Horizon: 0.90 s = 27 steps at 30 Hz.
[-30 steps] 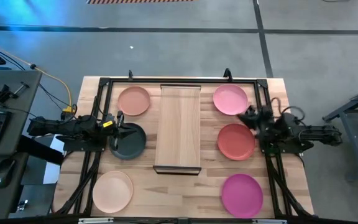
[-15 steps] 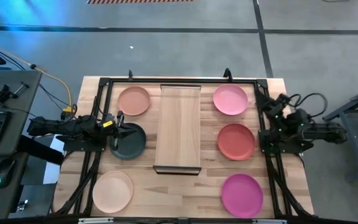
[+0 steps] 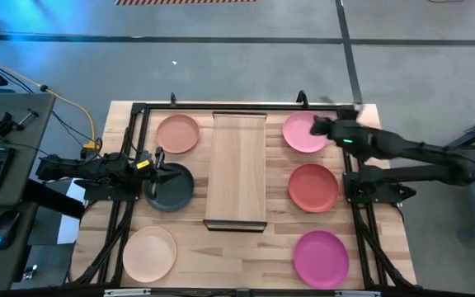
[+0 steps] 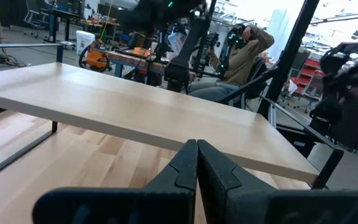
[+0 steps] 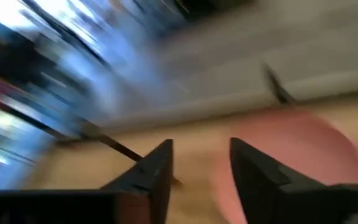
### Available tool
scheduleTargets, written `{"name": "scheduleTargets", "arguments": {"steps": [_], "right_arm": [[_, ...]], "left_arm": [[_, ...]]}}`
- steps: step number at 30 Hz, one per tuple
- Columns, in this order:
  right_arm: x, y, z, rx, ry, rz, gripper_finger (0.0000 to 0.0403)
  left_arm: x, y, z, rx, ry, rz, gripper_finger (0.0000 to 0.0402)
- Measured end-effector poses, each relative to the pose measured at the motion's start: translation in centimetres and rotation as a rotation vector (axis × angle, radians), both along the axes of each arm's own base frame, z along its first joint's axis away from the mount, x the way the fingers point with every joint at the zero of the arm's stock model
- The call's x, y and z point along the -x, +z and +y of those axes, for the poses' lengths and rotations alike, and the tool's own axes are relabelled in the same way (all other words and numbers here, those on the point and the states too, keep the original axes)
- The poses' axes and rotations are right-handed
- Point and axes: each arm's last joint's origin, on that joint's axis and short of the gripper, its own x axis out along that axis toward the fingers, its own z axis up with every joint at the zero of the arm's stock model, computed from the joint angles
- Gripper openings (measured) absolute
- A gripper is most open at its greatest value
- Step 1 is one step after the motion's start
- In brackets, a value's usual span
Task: Place and stack plates onto a shelf
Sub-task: Put the light pink plate on the shelf
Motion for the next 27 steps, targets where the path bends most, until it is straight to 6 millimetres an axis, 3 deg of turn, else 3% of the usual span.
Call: {"name": "scheduleTargets", "arguments": {"steps": [5, 8, 20, 27], "right_arm": [[0.5, -4.7, -2.0, -0.399, -0.132, 0.299, 0.0203], [1.1, -7.0, -2.6, -0.539, -0.197, 0.335, 0.0220], [2.0, -11.7, -4.3, -0.574, -0.429, 0.189, 0.0224], [1.9, -13.4, -5.2, -0.578, -0.485, 0.103, 0.0224]], "left_arm": [[0.0, 0.0, 0.0, 0.000, 0.000, 0.000, 0.0001], [0.0, 0.0, 0.0, 0.000, 0.000, 0.000, 0.0001], [0.0, 0.0, 0.0, 0.000, 0.000, 0.000, 0.0001], [0.0, 0.0, 0.0, 0.000, 0.001, 0.000, 0.0001]]}}
